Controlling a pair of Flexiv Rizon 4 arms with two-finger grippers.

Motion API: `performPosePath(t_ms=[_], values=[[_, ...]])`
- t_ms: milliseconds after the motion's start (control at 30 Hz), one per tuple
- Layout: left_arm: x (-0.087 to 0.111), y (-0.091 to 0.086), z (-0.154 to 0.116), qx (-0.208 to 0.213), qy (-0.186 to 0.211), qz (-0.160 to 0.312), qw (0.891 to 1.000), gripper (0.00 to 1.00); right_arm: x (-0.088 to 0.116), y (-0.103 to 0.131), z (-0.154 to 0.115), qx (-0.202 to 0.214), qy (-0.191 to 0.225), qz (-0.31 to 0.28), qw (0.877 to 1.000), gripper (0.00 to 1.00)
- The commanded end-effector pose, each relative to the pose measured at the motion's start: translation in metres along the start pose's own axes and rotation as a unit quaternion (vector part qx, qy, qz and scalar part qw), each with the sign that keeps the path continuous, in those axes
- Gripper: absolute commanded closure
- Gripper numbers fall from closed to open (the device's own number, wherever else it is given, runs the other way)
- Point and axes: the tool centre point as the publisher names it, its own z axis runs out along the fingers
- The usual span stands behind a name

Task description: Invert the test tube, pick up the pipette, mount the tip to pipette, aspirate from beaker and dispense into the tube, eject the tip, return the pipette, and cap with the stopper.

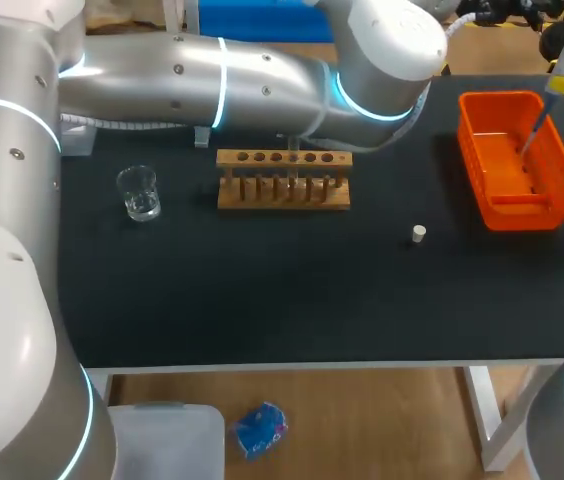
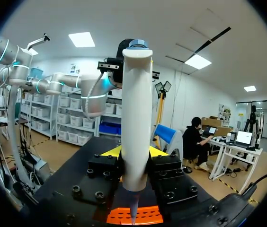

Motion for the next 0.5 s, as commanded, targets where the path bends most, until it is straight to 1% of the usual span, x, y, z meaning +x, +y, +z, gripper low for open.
performPosePath(t_ms=[33, 300, 500], values=[[0.0032, 0.0047, 0.0047, 0.125, 0.001, -0.001, 0.992, 1.0, -0.0016, -0.0006, -0.0017, -0.001, 0.003, 0.0, 1.0, 1.0], [0.0031, 0.0116, 0.01, 0.127, 0.005, -0.011, 0.992, 1.0, -0.0016, -0.0006, -0.0017, -0.001, 0.003, 0.0, 1.0, 1.0], [0.0021, 0.0132, 0.0117, 0.128, 0.007, -0.015, 0.992, 1.0, -0.0016, -0.0006, -0.0017, -0.001, 0.003, 0.0, 1.0, 1.0]])
